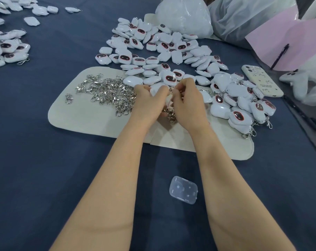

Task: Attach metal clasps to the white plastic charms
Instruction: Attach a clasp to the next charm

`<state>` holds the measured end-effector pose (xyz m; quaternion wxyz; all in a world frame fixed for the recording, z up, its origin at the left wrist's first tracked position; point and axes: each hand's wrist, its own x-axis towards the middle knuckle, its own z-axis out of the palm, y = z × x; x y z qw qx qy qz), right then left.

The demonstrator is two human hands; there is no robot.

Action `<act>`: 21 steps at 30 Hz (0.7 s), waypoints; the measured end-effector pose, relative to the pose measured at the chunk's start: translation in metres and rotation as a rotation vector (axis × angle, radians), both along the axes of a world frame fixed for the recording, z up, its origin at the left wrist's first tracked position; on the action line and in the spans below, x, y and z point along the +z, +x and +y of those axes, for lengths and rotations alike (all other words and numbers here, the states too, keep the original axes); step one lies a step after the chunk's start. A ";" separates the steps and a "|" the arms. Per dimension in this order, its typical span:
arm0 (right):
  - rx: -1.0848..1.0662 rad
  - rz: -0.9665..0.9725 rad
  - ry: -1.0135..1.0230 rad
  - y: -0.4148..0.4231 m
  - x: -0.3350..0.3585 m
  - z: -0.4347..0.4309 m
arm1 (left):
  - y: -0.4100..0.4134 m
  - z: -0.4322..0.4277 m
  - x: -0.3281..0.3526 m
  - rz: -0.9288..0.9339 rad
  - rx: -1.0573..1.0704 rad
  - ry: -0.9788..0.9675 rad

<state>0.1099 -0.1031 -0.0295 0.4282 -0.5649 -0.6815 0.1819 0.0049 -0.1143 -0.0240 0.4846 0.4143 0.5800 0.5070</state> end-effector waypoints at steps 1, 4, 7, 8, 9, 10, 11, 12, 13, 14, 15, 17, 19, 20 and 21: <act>-0.009 0.000 -0.001 0.001 -0.001 0.000 | 0.000 0.000 0.000 -0.013 -0.012 0.022; -0.024 0.004 0.000 0.001 -0.001 0.001 | -0.001 -0.001 0.000 0.052 -0.043 0.111; -0.028 0.014 -0.013 0.002 -0.001 0.001 | -0.002 -0.001 0.000 0.072 -0.042 0.157; -0.027 0.017 -0.015 0.002 0.000 0.001 | -0.002 -0.001 0.000 0.078 -0.043 0.158; -0.027 0.017 -0.012 0.002 0.000 0.001 | -0.003 0.000 0.000 0.095 -0.044 0.153; -0.029 0.013 -0.008 0.002 0.001 0.001 | -0.003 0.001 -0.001 0.122 -0.044 0.150; -0.031 0.007 -0.005 0.002 0.001 0.001 | -0.003 0.000 -0.001 0.153 -0.037 0.144; -0.030 0.001 -0.004 0.002 0.001 0.001 | -0.003 0.000 -0.001 0.182 -0.027 0.144; -0.024 -0.006 -0.003 0.001 0.001 0.001 | -0.003 0.000 -0.002 0.193 -0.017 0.146; -0.017 -0.015 -0.003 0.001 0.001 0.000 | -0.002 -0.001 -0.002 0.184 -0.011 0.151; -0.011 -0.022 -0.003 0.000 0.001 -0.001 | -0.002 -0.001 -0.002 0.176 -0.008 0.153; -0.004 -0.031 -0.007 0.000 0.001 -0.002 | -0.001 -0.001 -0.002 0.200 -0.004 0.163; 0.004 -0.041 -0.008 -0.001 0.002 -0.003 | -0.001 -0.002 -0.001 0.225 0.006 0.170; 0.009 -0.051 -0.009 -0.001 0.002 -0.002 | -0.001 -0.002 0.000 0.230 0.010 0.171; 0.014 -0.065 -0.011 -0.001 0.002 -0.002 | -0.002 -0.001 -0.001 0.232 0.013 0.170</act>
